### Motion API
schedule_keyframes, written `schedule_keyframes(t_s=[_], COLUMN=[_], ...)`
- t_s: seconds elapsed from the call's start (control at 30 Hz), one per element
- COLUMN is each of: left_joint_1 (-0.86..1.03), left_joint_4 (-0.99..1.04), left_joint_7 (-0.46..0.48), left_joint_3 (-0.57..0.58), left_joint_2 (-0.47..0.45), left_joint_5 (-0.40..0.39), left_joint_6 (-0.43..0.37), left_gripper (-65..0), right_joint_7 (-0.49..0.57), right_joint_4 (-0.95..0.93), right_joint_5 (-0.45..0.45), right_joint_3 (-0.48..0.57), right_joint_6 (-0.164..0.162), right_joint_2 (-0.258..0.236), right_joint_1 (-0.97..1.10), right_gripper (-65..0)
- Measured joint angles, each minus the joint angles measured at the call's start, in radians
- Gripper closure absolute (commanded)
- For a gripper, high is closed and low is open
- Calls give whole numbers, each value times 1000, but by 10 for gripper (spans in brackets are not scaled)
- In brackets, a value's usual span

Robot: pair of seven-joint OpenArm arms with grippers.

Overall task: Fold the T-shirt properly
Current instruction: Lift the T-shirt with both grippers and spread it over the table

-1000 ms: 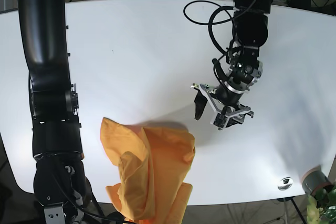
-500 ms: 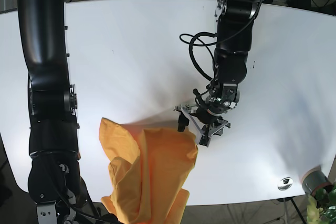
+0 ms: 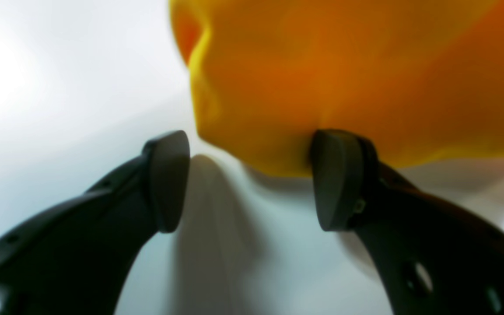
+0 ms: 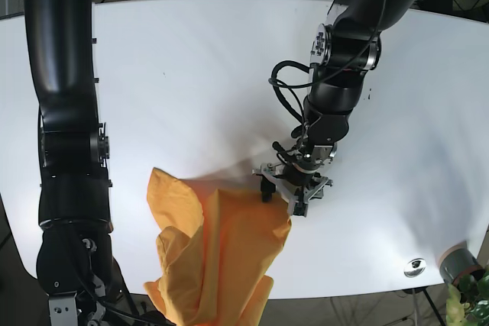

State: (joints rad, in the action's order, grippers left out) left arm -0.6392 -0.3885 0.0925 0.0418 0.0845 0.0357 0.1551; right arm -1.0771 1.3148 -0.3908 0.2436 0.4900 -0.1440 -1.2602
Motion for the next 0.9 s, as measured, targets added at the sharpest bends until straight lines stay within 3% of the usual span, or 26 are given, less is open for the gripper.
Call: schedule_keyframes(t_s=[0.2,0.27,0.3,0.4,0.63,0.73,0.9], left_joint_1=[-23,-21,-20,-20,0,34,105], left_joint_4=[58,52,50,49,-36,-169,-474], left_joint_7=[29,25,19,13,-7,-83,-256], left_joint_3=[5,7,7,7,2,0,-32], left_joint_2=[29,35,37,39,-23,-62,-124], left_joint_5=[1,2,2,5,6,2,7], left_joint_6=[-5,-3,-1,2,5,3,98], left_gripper=[-375,-275,-186,-7,0,0,0], right_joint_7=[0,0,2,2,91,118,157], right_joint_4=[0,0,0,-2,-16,-72,-103], right_joint_5=[-6,-1,1,2,2,14,19], right_joint_3=[-35,-47,-48,-48,-50,-50,-54], right_joint_6=[0,0,1,27,23,18,21], right_joint_2=[5,1,-2,-19,-56,-77,-107], right_joint_1=[1,0,0,3,61,60,45], right_gripper=[-19,-19,-19,-19,-19,-19,-19])
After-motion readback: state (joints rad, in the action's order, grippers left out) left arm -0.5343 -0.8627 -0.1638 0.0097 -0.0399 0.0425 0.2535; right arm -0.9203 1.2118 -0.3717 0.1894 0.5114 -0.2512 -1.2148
